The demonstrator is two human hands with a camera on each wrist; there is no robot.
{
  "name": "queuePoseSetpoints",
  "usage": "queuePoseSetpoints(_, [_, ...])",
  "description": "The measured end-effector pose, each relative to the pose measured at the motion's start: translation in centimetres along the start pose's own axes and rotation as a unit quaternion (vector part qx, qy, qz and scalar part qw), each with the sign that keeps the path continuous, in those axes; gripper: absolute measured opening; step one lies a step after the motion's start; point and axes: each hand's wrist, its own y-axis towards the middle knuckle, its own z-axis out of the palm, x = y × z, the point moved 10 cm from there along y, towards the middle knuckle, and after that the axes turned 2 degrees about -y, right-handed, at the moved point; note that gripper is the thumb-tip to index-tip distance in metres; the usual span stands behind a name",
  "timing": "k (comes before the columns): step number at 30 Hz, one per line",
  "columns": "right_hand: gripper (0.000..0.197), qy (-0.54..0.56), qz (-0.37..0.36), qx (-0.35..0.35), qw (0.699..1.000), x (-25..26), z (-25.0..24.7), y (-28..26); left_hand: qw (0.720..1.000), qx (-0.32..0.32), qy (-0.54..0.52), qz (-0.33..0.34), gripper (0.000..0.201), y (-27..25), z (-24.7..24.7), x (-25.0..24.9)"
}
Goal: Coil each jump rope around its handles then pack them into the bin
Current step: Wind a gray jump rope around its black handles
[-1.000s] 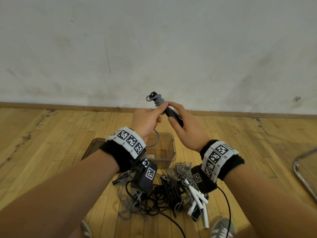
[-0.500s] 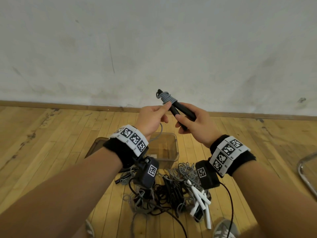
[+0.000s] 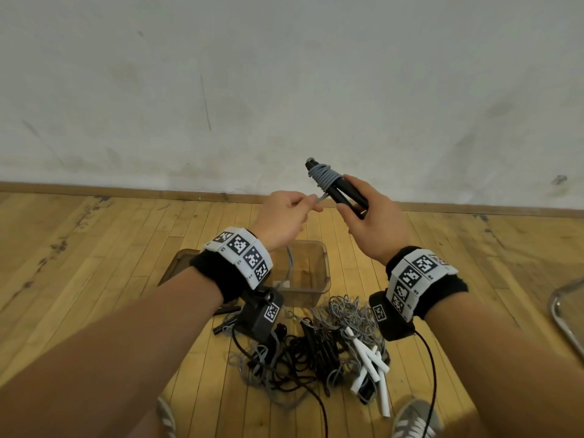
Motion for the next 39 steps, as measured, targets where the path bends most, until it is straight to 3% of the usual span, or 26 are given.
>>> queuePoseSetpoints(8, [0.055, -0.073, -0.028, -0.021, 0.997, 1.4, -0.8, -0.5, 0.987, 0.008, -0.141, -0.082, 0.025, -0.3, 1.1, 0.0])
queuePoseSetpoints(13, [0.053, -0.088, -0.028, -0.023, 0.995, 1.2, -0.6, -0.5, 0.997, 0.015, -0.056, -0.041, 0.029, -0.7, 1.0, -0.7])
queuePoseSetpoints(20, [0.050, -0.117, -0.018, -0.014, 0.993, 0.6, 0.0, -0.3, 0.999, 0.024, -0.023, -0.025, 0.028, 0.0, 1.0, -0.1])
queuePoseSetpoints(26, [0.058, -0.162, -0.020, -0.016, 0.986, 1.0, 0.3, -0.3, 0.988, 0.010, -0.131, -0.084, 0.029, 0.3, 1.0, 1.0])
queuePoseSetpoints(29, [0.055, -0.131, -0.054, -0.042, 0.989, 2.0, 0.4, -0.7, 0.980, -0.004, -0.178, -0.086, 0.030, 0.2, 0.8, 0.6])
queuePoseSetpoints(32, [0.051, -0.081, -0.083, -0.017, 0.993, 2.4, 1.4, -1.1, 0.983, -0.029, -0.166, -0.077, 0.028, 0.2, 0.0, 0.4])
queuePoseSetpoints(36, [0.051, -0.057, -0.127, -0.007, 0.990, 3.2, 2.0, -1.5, 0.986, -0.050, -0.146, -0.056, 0.040, -0.2, -0.7, 0.0])
queuePoseSetpoints(39, [0.062, 0.050, -0.113, 0.012, 0.992, 3.5, 1.7, -1.6, 0.987, -0.067, -0.143, -0.040, 0.046, -0.3, -1.2, -0.2])
